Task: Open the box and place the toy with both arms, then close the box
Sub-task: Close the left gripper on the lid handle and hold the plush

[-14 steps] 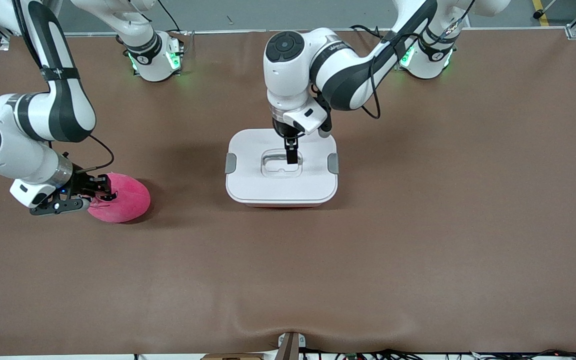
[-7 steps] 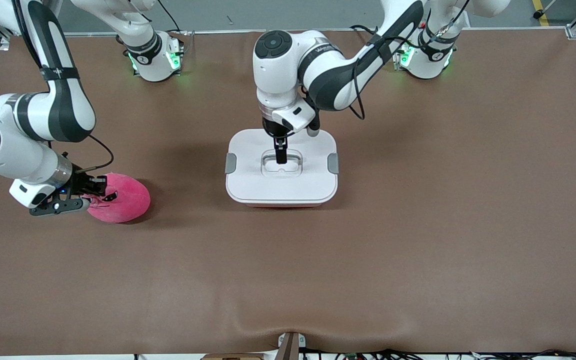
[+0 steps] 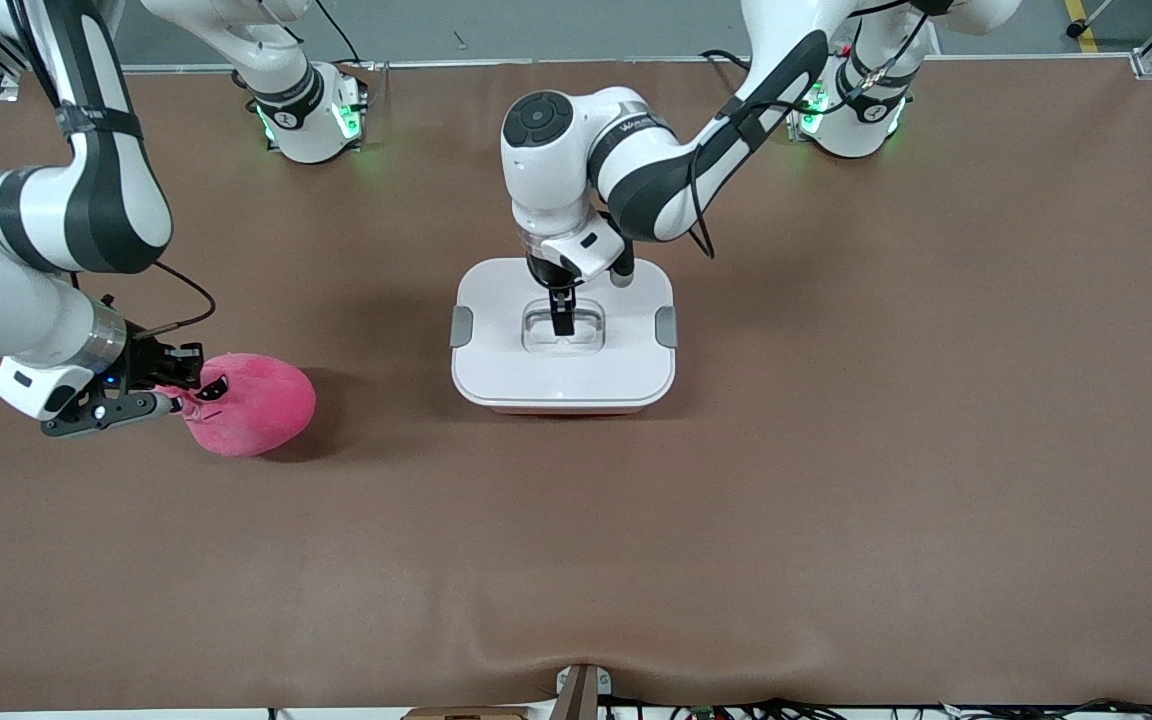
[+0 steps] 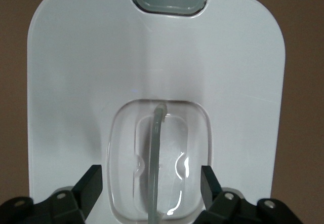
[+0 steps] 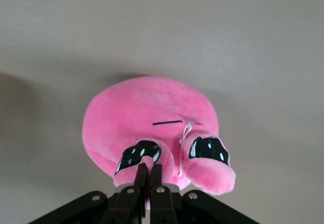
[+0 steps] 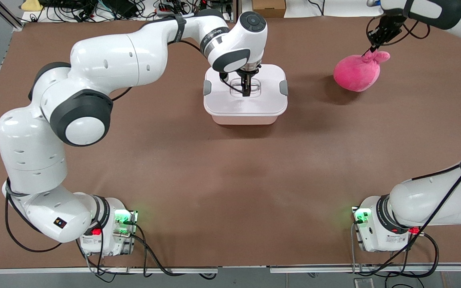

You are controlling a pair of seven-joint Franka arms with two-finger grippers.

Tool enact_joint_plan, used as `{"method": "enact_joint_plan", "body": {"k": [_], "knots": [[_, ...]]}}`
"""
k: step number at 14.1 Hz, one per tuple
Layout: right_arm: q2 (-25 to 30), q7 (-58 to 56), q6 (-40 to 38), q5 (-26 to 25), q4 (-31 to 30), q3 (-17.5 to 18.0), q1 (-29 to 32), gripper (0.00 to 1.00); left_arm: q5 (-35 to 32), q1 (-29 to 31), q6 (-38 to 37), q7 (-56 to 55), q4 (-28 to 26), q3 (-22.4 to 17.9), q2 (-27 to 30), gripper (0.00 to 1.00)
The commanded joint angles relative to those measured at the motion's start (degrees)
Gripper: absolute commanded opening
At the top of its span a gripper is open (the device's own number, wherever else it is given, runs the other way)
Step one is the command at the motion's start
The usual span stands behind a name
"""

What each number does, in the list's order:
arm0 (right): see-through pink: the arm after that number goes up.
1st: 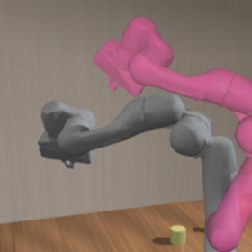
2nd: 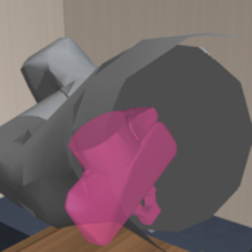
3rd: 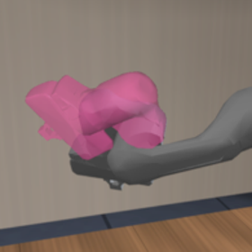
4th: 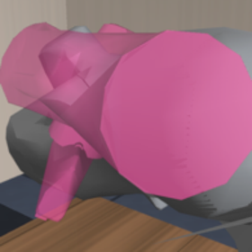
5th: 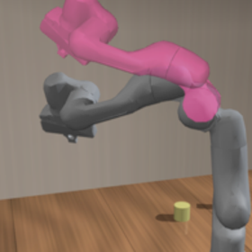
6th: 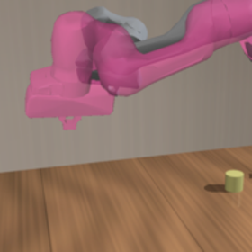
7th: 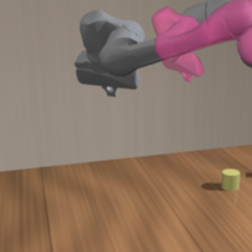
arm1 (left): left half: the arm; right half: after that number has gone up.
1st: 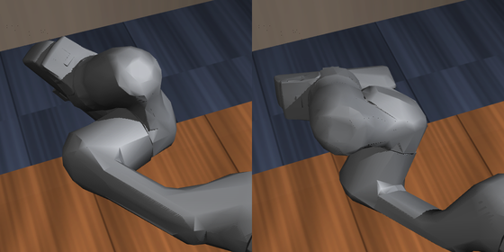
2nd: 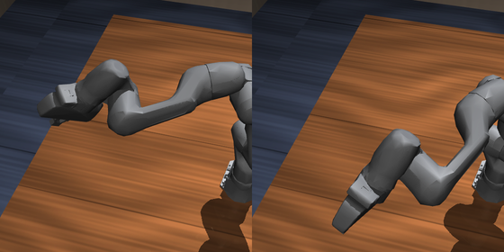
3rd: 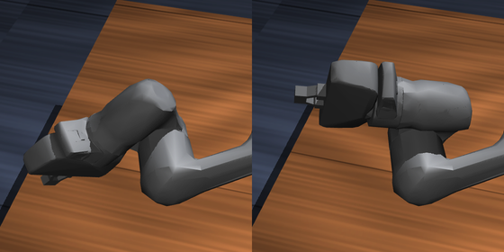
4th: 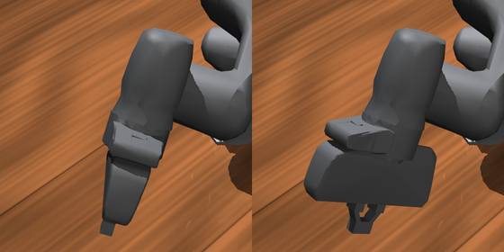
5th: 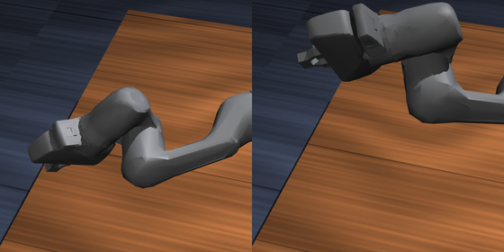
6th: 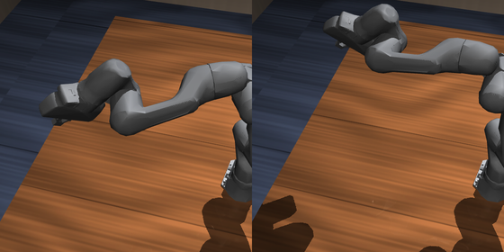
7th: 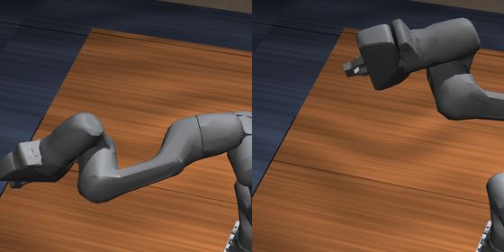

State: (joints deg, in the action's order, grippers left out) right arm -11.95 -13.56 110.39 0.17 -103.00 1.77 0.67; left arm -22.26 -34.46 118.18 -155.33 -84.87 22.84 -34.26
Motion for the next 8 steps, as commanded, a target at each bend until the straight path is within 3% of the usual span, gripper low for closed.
{"method": "enact_joint_plan", "body": {"k": [1, 5, 8], "knots": [[0.69, -0.94, -5.08, -0.34, 3.32, -0.02, -1.45, 0.0, -1.56, -0.26, 0.3, -2.34, 1.55, -0.26, -0.81, 0.8], [0.96, -3.14, -8.26, -0.25, 5.88, 0.07, -2.95, 0.0, -1.47, -0.17, 0.3, -2.35, 1.55, -0.34, -1.07, 0.67], [0.96, -3.23, -8.52, -0.16, 6.84, 0.16, -3.3, 0.0, -1.38, -0.08, 0.3, -2.26, 1.55, -0.25, -0.99, 0.49]]}}
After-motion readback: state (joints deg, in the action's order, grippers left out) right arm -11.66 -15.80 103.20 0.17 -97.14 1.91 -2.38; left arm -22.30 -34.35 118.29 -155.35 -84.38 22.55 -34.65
